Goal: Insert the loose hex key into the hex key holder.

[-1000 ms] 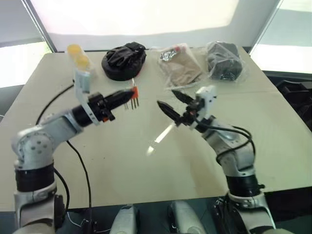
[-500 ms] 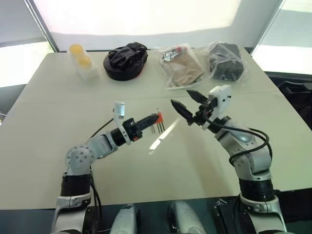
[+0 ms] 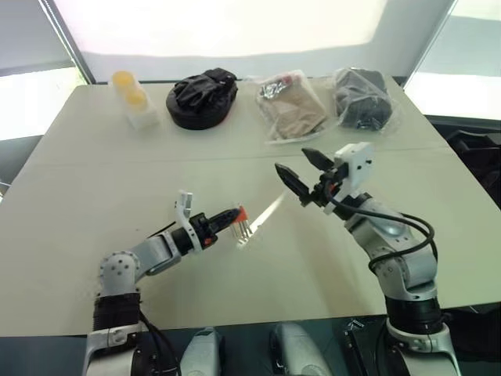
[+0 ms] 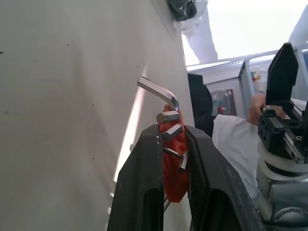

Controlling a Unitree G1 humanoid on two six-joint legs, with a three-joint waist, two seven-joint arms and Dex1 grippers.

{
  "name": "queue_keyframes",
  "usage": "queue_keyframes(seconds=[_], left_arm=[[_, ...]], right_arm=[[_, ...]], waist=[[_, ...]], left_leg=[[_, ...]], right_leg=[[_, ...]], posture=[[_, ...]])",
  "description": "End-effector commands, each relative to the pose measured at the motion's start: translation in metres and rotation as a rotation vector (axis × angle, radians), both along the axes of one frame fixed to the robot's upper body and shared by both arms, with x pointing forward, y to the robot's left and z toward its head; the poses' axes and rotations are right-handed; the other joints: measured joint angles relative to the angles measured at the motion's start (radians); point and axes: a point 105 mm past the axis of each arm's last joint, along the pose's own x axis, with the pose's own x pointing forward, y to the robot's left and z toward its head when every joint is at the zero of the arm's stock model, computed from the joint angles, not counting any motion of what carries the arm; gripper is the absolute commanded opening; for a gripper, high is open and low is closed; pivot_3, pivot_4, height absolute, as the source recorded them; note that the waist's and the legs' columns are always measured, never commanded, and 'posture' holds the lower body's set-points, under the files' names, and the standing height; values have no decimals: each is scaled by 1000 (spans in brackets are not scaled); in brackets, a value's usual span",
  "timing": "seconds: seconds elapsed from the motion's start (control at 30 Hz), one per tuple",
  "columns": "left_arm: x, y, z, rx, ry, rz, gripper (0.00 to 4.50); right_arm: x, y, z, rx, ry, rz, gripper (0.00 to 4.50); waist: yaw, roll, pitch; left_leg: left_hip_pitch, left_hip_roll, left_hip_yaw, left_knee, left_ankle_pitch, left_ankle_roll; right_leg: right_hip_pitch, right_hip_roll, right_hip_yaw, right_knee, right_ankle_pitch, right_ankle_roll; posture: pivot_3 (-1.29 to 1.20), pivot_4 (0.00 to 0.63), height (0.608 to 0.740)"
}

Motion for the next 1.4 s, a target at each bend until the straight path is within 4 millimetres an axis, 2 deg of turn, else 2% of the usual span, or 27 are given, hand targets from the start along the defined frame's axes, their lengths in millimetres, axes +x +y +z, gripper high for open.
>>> queue_keyframes(seconds=[0.03, 0.2, 0.43, 0.53, 0.7, 0.8, 0.9, 0.97, 1.07, 1.13, 1.3, 1.4], left_arm=[[-3, 12, 7, 11, -24, 29, 1994], [-4, 33, 5, 36, 5, 109, 4429], [-20, 79, 7, 222, -1, 208, 4471], [-30, 96, 1, 368, 20, 233, 4471], [-40, 121, 3, 604, -30, 262, 4471], [-41, 143, -3, 709, 24, 346, 4471], [-47, 150, -9, 786, 38, 351, 4471], [-52, 159, -12, 932, 10, 348, 4471], [-53, 170, -12, 1036, -13, 386, 4471], [-56, 184, -17, 1112, 32, 446, 4471], [-60, 198, -26, 1161, 84, 509, 4471], [-58, 193, -26, 1151, 64, 509, 4471]], right_arm=[[-4, 5, 14, 8, -59, 26, 4112], [-2, 6, 13, 4, -59, 36, 4112], [0, 5, 11, -17, -55, 52, 4112], [2, 2, 11, -37, -58, 61, 4112], [8, -1, 15, -64, -74, 81, 4112], [11, -2, 17, -76, -85, 92, 4112], [13, 0, 19, -81, -93, 110, 4112], [14, 2, 21, -88, -98, 125, 4112], [16, 3, 23, -94, -104, 143, 4112], [17, 5, 24, -98, -108, 154, 4112], [20, 8, 27, -101, -115, 174, 4112], [20, 11, 27, -103, -115, 184, 4112]], waist=[[-1, 0, 0], [0, 0, 0], [-5, 0, 0], [-5, 0, 0], [-8, 1, 0], [-7, 2, 0], [-7, 2, 0], [-10, 2, 0], [-10, 4, 0], [-7, 5, 0], [-8, 5, -1], [-8, 6, -1]], left_leg=[[0, 0, 0, 0, 0, 0], [0, 0, 0, 0, 0, 0], [1, 1, 0, -1, 0, 0], [1, 1, 0, -1, 0, 0], [1, 1, 0, -1, 0, 0], [2, 1, 0, -2, 0, 0], [2, 1, 0, -2, 0, 0], [2, 1, 0, -2, 0, 0], [3, 1, 1, -3, 0, 0], [3, 1, 1, -3, 0, 0], [3, 1, 1, -3, 0, 0], [3, 1, 1, -3, 0, 0]], right_leg=[[0, 0, 0, 0, 0, 0], [0, 0, 0, 0, 0, 0], [0, 0, 0, 1, 0, 0], [0, 0, 0, 0, 0, 0], [0, 0, 0, 0, 0, 0], [0, 0, 0, 0, 0, -1], [0, 0, 0, 0, 0, -1], [0, 0, 0, 0, 0, -1], [0, 0, 1, 0, 0, -1], [1, 0, 1, 0, -1, -1], [1, 0, 1, 0, -1, -1], [1, 0, 1, 0, -1, -1]], posture=[[0, 150, 740], [0, 150, 740], [0, 150, 740], [0, 150, 740], [0, 150, 740], [0, 150, 740], [0, 150, 740], [0, 150, 740], [0, 150, 740], [0, 150, 740], [0, 150, 740], [0, 150, 740]])
